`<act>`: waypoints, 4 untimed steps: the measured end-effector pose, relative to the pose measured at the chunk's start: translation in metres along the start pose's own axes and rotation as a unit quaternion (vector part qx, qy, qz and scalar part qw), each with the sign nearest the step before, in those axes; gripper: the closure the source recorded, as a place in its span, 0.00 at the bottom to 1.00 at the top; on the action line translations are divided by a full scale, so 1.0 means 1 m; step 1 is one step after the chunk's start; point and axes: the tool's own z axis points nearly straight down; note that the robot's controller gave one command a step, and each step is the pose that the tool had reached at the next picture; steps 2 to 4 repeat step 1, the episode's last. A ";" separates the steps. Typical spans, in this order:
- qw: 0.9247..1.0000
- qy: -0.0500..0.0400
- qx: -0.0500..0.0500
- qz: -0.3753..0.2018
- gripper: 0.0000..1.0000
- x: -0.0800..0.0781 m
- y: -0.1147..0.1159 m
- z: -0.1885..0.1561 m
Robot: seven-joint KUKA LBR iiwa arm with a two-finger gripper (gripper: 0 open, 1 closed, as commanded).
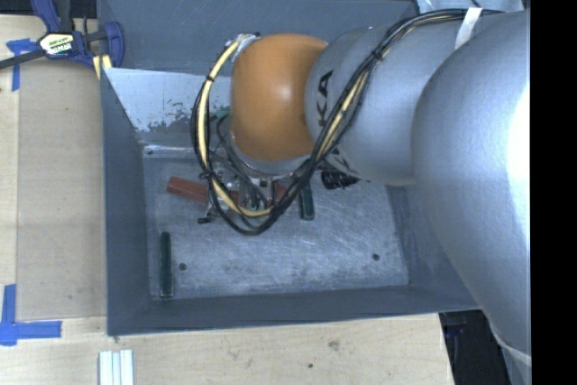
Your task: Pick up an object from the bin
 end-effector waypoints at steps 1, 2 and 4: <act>1.000 -0.001 -0.002 -0.012 1.00 0.034 0.016 -0.062; 1.000 -0.001 -0.002 -0.012 1.00 0.034 0.016 -0.062; 1.000 -0.001 -0.002 -0.012 1.00 0.034 0.016 -0.062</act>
Offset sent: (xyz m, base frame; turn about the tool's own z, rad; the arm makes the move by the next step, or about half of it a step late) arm -0.0310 0.0193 0.0576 -0.0194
